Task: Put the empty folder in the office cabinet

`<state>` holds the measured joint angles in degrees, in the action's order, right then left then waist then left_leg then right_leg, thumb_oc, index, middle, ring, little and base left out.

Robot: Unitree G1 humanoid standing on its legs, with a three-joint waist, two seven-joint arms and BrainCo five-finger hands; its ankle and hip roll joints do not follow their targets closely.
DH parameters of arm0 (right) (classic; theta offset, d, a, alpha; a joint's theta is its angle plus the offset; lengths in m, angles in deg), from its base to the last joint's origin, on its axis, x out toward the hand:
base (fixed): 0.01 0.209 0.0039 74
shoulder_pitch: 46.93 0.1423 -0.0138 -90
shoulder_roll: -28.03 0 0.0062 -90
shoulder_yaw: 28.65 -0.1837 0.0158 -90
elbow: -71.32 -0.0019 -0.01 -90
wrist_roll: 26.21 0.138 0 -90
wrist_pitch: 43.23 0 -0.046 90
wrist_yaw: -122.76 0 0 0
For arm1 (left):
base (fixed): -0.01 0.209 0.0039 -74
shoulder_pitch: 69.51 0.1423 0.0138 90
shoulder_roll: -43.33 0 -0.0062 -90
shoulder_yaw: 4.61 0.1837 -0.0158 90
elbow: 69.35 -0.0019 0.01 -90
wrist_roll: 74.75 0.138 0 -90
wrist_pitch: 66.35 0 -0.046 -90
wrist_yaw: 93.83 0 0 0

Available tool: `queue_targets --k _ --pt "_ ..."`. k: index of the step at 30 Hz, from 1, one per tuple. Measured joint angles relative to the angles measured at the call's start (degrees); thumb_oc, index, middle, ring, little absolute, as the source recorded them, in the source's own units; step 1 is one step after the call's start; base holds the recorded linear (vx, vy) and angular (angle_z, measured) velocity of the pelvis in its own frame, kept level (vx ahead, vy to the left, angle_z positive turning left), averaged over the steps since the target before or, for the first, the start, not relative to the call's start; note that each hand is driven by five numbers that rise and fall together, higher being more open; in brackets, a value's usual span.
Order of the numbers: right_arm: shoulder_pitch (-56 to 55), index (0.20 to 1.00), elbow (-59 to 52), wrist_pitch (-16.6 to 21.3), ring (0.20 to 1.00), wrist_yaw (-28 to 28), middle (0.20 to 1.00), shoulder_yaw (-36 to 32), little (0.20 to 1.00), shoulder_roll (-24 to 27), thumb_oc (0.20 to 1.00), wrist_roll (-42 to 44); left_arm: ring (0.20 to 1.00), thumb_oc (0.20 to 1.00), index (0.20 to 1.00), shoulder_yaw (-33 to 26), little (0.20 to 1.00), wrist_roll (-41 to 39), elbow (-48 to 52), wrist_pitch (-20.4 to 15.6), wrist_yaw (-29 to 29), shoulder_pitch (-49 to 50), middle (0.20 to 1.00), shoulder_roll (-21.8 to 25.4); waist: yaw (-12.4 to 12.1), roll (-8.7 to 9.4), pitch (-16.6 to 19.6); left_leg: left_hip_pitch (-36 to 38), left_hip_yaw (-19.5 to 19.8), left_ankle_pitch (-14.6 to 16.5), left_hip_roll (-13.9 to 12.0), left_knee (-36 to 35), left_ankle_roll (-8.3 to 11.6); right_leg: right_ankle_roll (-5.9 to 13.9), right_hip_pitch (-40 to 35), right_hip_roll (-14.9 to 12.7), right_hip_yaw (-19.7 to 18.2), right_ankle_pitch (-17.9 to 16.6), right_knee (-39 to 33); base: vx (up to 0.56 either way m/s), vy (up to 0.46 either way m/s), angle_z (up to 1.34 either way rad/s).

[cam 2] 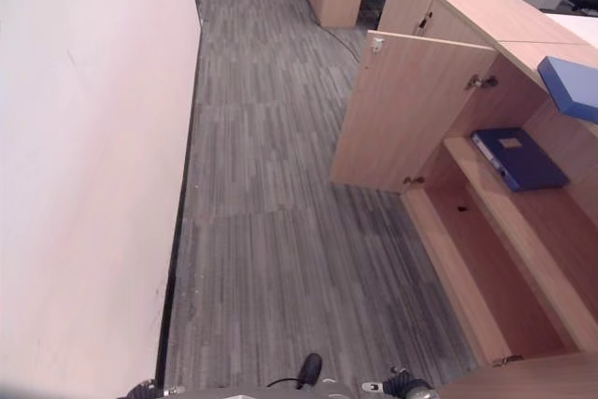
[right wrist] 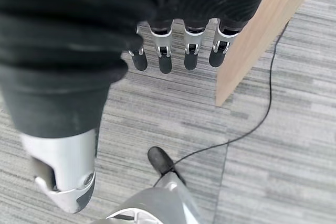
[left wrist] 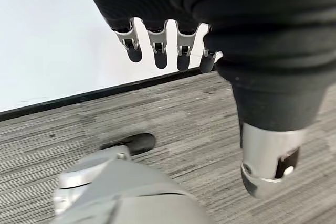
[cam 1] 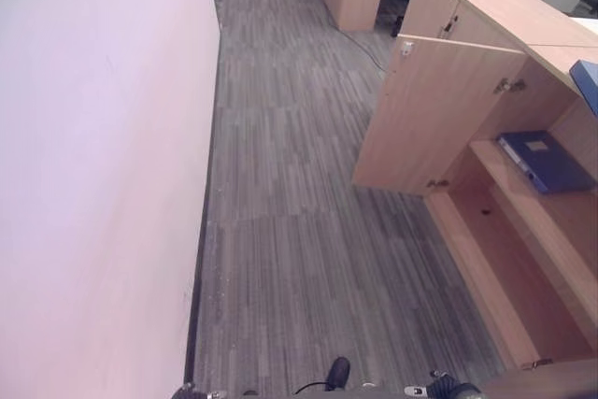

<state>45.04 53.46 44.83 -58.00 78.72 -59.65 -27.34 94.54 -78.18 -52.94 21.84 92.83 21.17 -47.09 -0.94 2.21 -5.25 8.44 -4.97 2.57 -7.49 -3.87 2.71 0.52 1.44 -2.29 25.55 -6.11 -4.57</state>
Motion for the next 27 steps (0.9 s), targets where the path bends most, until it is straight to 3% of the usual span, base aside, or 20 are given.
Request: queue_targets --k 1,3,5,7,8,9,10,11,12,13,14,15,17,18,19,22,24,25,26,27 --pt "0.4 1.0 0.3 0.0 1.0 0.0 1.0 0.0 1.0 0.0 1.0 0.0 1.0 1.0 1.0 0.0 1.0 0.0 -0.6 -0.1 0.0 -0.7 1.0 0.0 0.4 -0.61 -0.5 -0.4 0.2 1.0 -0.7 1.4 1.5 -0.26 0.0 0.3 0.1 0.6 0.6 0.14 -0.271 0.04" --pt "0.6 1.0 0.3 0.0 1.0 0.0 1.0 0.0 1.0 -0.2 1.0 0.0 1.0 1.0 1.0 0.0 1.0 0.0 -0.6 0.0 0.1 -1.0 1.0 0.2 0.5 -0.76 -0.7 -1.2 0.4 1.3 -1.0 2.8 1.82 -0.45 0.5 0.4 0.0 1.3 1.6 0.12 -0.268 -0.03" --pt "0.8 1.0 0.4 0.0 1.0 0.1 1.0 0.8 1.0 -0.8 1.0 0.0 1.0 1.0 1.0 -0.3 1.0 0.0 -1.9 0.0 0.1 -1.0 1.0 0.6 0.1 0.1 -1.4 -3.3 0.7 2.9 -2.3 10.5 1.86 -1.84 1.6 1.2 -0.4 4.5 5.3 0.12 -0.299 -0.11" --pt "1.0 1.0 0.3 0.2 1.0 0.1 1.0 0.8 1.0 -1.8 1.0 0.0 1.0 1.0 1.0 -0.5 1.0 0.0 -3.4 0.3 0.1 -0.5 1.0 1.5 -1.1 2.42 -2.2 -10.9 1.3 2.3 -3.2 27.6 2.31 -1.33 0.2 1.8 -1.7 5.8 4.8 0.08 -0.207 -0.36" --pt "1.1 1.0 0.4 0.3 1.0 0.1 1.0 0.8 1.0 -1.4 1.0 0.0 1.0 1.0 1.0 -1.4 1.0 -0.1 -4.0 0.4 0.1 -0.3 1.0 1.0 -1.7 1.83 -2.5 -14.6 3.4 1.9 -4.8 34.8 2.49 -1.23 -0.1 3.2 -1.9 7.2 6.5 0.03 -0.138 -0.48" --pt "1.5 1.0 0.5 0.3 1.0 0.0 1.0 0.8 1.0 -1.1 1.0 0.0 1.0 1.0 1.0 -2.0 1.0 -0.1 -4.4 0.4 0.2 -0.2 1.0 0.9 -2.8 1.42 -3.3 -17.6 5.4 1.4 -5.7 42.4 2.8 -3.2 0.9 3.7 -2.8 8.3 10.1 0.05 -0.064 -0.35" --pt "1.4 1.0 0.7 0.1 1.0 -0.1 1.0 0.9 1.0 -1.4 1.0 0.0 1.0 1.0 1.0 -2.4 1.0 -0.2 -4.4 0.6 0.1 -0.5 1.0 1.1 -2.9 1.94 -3.8 -19.8 6.4 -0.6 -5.9 47.3 4.02 -7.14 0.7 4.0 -2.9 9.1 11.0 0.09 -0.02 -0.18" --pt "1.1 1.0 1.0 0.0 1.0 -0.3 1.0 1.2 1.0 -1.8 1.0 0.0 1.0 1.0 1.0 -2.5 1.0 -0.2 -4.4 0.8 0.2 -0.4 1.0 1.2 -2.9 2.43 -3.9 -21.4 7.1 -1.0 -5.6 49.8 3.98 -7.07 0.4 4.0 -2.8 9.5 11.0 0.07 0.008 0.0" --pt "1.0 1.0 2.2 0.1 1.0 -0.4 1.0 2.6 1.0 -2.5 1.0 0.0 1.0 1.0 1.0 -2.4 1.0 -0.2 -4.3 0.9 0.2 -0.2 1.0 1.7 -3.0 4.75 -4.0 -23.1 5.9 0.4 -3.7 47.5 3.22 -5.8 0.5 3.6 -3.9 9.6 9.8 0.09 0.042 0.1" --pt "1.0 1.0 2.8 0.0 1.0 -0.4 1.0 2.9 1.0 -3.1 1.0 0.0 1.0 1.0 1.0 -2.3 1.0 -0.2 -4.0 1.1 0.1 -0.3 1.0 2.3 -2.9 6.91 -4.1 -23.6 4.5 0.2 -1.3 40.7 3.01 -4.05 0.3 3.5 -5.2 10.1 6.3 0.09 0.107 -0.42" --pt "2.4 1.0 3.1 0.1 1.0 -0.4 1.0 2.6 1.0 -1.1 1.0 0.0 1.0 1.0 1.0 -2.3 1.0 -0.2 -3.1 1.1 0.1 -0.3 1.0 0.5 -4.3 4.46 -5.6 -23.7 4.2 -0.7 -2.5 28.6 4.12 -6.58 2.6 3.5 -5.7 13.3 14.4 0.17 0.152 -0.59" --pt "2.4 1.0 2.6 0.3 1.0 -0.3 1.0 2.5 1.0 -0.7 1.0 0.0 1.0 1.0 1.0 -2.3 1.0 -0.2 -3.0 1.3 0.0 0.2 1.0 0.3 -4.3 4.75 -5.7 -23.0 4.0 -2.0 -1.7 23.4 5.46 -8.59 3.0 1.7 -4.7 11.8 14.5 0.19 0.158 -0.43" --pt "2.3 1.0 3.1 0.3 1.0 -0.4 1.0 2.6 1.0 -1.2 1.0 0.0 1.0 1.0 1.0 -2.1 1.0 -0.5 -2.9 1.3 -0.4 -0.6 1.0 -0.1 -3.4 2.79 -5.9 -22.7 6.0 -5.6 0.4 5.8 5.7 -0.59 0.2 4.2 -4.2 12.0 8.2 0.29 0.144 -0.02" --pt "4.2 1.0 4.9 -0.1 1.0 -0.4 1.0 2.3 1.0 -0.8 1.0 0.0 1.0 1.0 1.0 -1.9 1.0 -0.9 -2.2 0.1 -0.5 -1.1 1.0 -0.3 -5.4 -0.31 -5.9 -23.9 12.3 -8.9 -1.7 -2.0 8.43 -2.19 3.7 2.7 -7.2 19.4 20.6 0.35 0.183 -0.48" --pt "4.6 1.0 5.0 0.0 1.0 -0.5 1.0 2.2 1.0 -0.6 1.0 0.0 1.0 1.0 1.0 -1.5 1.0 -1.1 -2.6 0.5 -0.7 -1.4 1.0 -0.2 -5.3 -0.93 -7.3 -24.1 14.2 -10.0 -2.3 -2.0 8.64 -5.61 2.3 4.3 -6.3 17.6 19.6 0.35 0.214 -0.65" --pt "3.4 1.0 5.1 0.4 1.0 -0.4 1.0 2.2 1.0 -1.2 1.0 0.0 1.0 1.0 1.0 -1.8 1.0 -1.8 -3.5 0.6 -1.0 -0.1 1.0 0.6 -5.7 0.85 -6.3 -22.8 15.8 -10.9 1.6 -1.4 6.94 -2.23 -2.1 5.7 -10.0 15.6 11.8 0.27 0.231 -0.63" --pt "3.4 1.0 5.4 0.6 1.0 -0.4 1.0 1.8 1.0 -1.5 1.0 -0.1 1.0 1.0 1.0 -2.3 1.0 -1.8 -4.2 0.7 -1.0 0.0 1.0 0.2 -5.7 -0.01 -5.4 -20.8 15.3 -11.1 2.9 -1.2 5.31 0.64 -4.6 5.8 -9.8 16.0 9.4 0.23 0.231 -0.72" --pt "3.2 1.0 5.5 0.6 1.0 -0.3 1.0 1.6 1.0 -1.4 1.0 -0.1 1.0 1.0 1.0 -2.3 1.0 -1.8 -4.2 0.7 -1.0 0.5 1.0 0.1 -5.7 0.64 -4.7 -20.4 14.6 -10.5 3.4 0.7 4.32 -2.21 -4.5 5.9 -9.7 13.8 8.8 0.26 0.278 -0.62" --pt "2.5 1.0 5.3 0.6 1.0 -0.3 1.0 0.7 1.0 -1.4 1.0 -0.1 1.0 1.0 1.0 -2.1 1.0 -1.8 -3.8 0.9 -1.1 0.8 1.0 -0.1 -4.6 0.15 -4.5 -19.7 13.9 -10.1 3.8 3.0 2.99 -4.4 -6.6 6.5 -9.9 13.2 7.5 0.15 0.179 -0.46" --pt "1.8 1.0 5.0 0.6 1.0 -0.4 1.0 -0.1 1.0 -1.7 1.0 0.0 1.0 1.0 1.0 -2.0 1.0 -1.8 -3.5 0.8 -1.1 0.9 1.0 0.0 -3.7 0.65 -3.0 -19.4 13.2 -10.4 4.6 3.4 1.62 -4.65 -6.7 6.5 -10.3 13.0 7.1 0.26 0.359 -0.56"
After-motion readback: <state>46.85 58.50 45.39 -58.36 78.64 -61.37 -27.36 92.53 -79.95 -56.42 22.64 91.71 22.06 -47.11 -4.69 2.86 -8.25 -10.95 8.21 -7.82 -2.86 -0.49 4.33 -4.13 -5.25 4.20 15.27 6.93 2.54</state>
